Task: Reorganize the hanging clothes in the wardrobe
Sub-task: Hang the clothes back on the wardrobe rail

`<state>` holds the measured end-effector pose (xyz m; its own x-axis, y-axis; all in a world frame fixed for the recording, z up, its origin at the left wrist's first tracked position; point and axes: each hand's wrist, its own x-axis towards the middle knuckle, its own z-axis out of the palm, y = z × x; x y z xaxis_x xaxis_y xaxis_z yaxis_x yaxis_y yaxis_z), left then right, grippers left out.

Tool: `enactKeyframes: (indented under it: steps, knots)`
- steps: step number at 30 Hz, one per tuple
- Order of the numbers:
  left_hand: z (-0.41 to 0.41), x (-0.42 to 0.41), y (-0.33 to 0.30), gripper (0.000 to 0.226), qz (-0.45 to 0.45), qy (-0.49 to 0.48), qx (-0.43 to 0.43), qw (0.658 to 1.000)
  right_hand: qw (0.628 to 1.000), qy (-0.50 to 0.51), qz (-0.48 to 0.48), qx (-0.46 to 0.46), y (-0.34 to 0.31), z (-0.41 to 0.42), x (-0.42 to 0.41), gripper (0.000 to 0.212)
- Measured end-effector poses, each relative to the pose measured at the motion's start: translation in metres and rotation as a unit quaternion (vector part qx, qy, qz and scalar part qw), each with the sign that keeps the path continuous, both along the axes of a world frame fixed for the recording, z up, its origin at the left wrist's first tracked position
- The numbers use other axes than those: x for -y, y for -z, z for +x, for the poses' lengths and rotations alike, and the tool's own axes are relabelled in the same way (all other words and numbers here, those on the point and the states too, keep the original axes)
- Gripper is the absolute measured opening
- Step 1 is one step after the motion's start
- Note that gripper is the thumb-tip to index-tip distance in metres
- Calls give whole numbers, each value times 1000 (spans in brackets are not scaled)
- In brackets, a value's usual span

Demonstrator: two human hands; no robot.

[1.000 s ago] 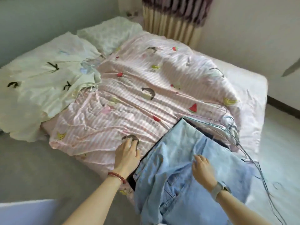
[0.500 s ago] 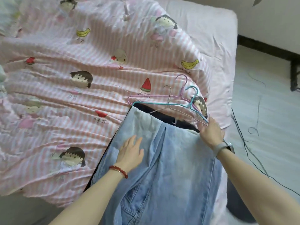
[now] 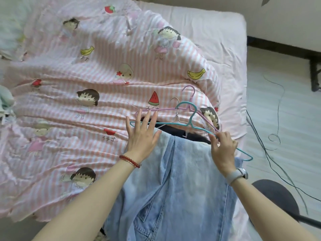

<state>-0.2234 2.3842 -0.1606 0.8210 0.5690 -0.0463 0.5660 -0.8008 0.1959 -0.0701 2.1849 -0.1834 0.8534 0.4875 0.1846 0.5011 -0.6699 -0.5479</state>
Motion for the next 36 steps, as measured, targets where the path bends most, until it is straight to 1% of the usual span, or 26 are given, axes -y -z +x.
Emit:
enactKeyframes:
  steps: [2,4,6,8,10,12,14,15,18,20,22,24,27,29,31,33,34,36]
  knots:
    - [-6,-1,-7,50,-18,11,-17,1000,999,-12,22,25,-15,-8,-2,32]
    - [-23,0,-18,43,-41,0,19,999,999,-17,37,34,-27,-17,-5,27]
    - [-46,-1,-29,46,-37,-2,45,998,997,-26,49,48,-40,-25,-8,22]
    - [-70,-2,-41,54,-29,2,58,998,994,-50,65,68,-54,-35,-12,28]
    - [-90,-4,-56,57,-26,-19,79,996,989,-86,83,85,-71,-50,-21,31]
    - [-108,-4,-71,46,-34,-28,103,994,985,-113,97,92,-88,-69,-35,33]
    - [-135,-2,-87,30,-53,-39,163,984,979,-139,105,103,-105,-89,-52,32]
    - [-153,-1,-95,26,-59,-55,191,978,975,-156,108,114,-112,-102,-60,30]
    - [-219,5,-116,20,-11,-104,249,963,961,-216,120,126,-137,-145,-85,28]
    - [-262,6,-137,19,44,-150,274,949,951,-250,136,122,-159,-180,-106,30]
    - [-306,2,-161,17,103,-207,294,928,936,-293,159,113,-186,-222,-129,28]
    - [-357,2,-180,22,132,-262,306,906,911,-356,176,110,-209,-269,-150,25]
    - [-443,22,-190,34,161,-336,322,870,867,-450,171,124,-234,-345,-169,22]
    - [-494,46,-191,30,172,-396,321,843,826,-522,175,124,-244,-393,-175,20]
    - [-542,74,-191,18,203,-458,311,808,773,-608,155,97,-251,-440,-180,17]
    - [-585,105,-192,11,218,-526,304,764,708,-693,112,76,-255,-485,-183,16]
    - [-604,122,-192,11,221,-550,300,748,674,-729,93,75,-255,-507,-184,16]
    - [-637,159,-188,17,228,-582,285,727,609,-788,55,70,-250,-548,-181,19]
